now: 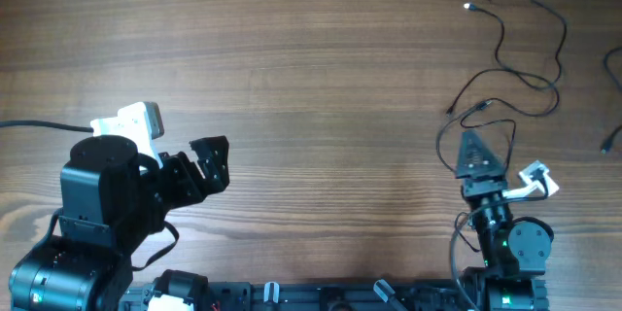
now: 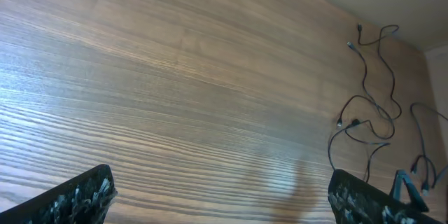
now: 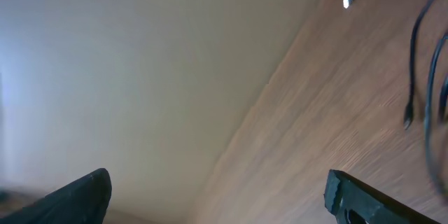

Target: Untangle cables

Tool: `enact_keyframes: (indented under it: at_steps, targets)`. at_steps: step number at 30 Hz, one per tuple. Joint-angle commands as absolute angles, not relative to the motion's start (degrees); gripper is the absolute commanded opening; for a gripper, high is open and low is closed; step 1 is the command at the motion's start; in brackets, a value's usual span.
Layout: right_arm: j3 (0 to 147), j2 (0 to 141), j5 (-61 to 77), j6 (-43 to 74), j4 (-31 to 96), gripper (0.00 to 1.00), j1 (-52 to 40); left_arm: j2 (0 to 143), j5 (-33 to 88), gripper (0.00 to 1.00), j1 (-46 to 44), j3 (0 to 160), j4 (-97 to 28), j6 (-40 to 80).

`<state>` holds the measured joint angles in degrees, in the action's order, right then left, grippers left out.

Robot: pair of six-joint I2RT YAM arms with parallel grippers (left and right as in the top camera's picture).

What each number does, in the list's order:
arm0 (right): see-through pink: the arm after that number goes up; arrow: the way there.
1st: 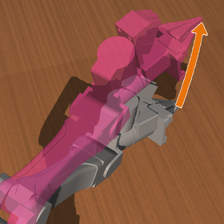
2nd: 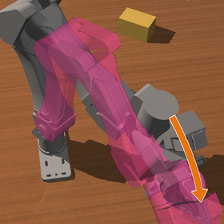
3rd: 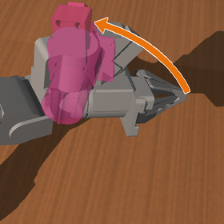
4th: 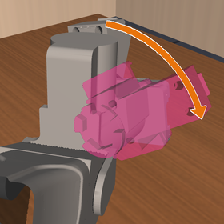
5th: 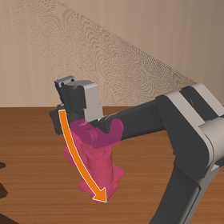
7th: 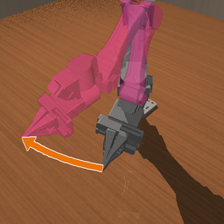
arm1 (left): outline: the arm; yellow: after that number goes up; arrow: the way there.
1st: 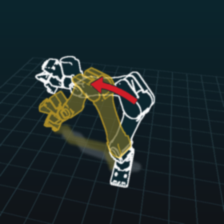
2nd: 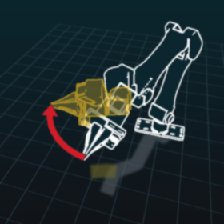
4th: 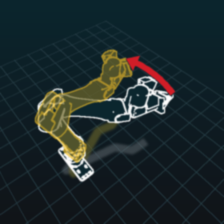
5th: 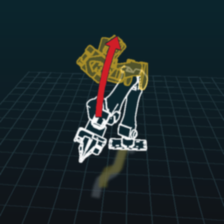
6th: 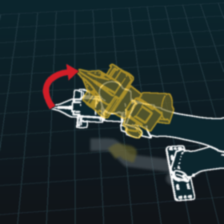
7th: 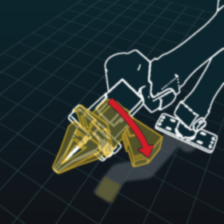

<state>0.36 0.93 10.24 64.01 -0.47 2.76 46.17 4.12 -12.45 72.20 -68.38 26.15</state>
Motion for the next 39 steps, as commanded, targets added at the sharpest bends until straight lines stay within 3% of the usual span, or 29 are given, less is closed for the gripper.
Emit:
enact_keyframes:
  at_steps: [1,3,6,11,39]
  targets:
    - [0.3,0.2,10.5,46.3,-0.8,1.00,2.4,46.1,3.5,1.00,-12.6,72.3,-68.2,25.3]
    - [0.3,0.2,10.3,39.5,-0.8,1.00,2.4,46.1,3.5,1.00,-12.6,72.3,-68.2,25.3]
    - [0.3,0.2,10.5,17.5,-0.7,1.00,2.4,46.1,3.5,1.00,-12.6,72.3,-68.2,25.3]
    - [0.3,0.2,10.1,2.4,-0.6,1.00,2.4,46.1,3.5,1.00,-12.6,72.3,-68.2,25.3]
    - [0.3,0.2,5.1,-3.6,0.0,1.00,2.4,46.1,3.5,1.00,-12.6,72.3,-68.2,25.3]
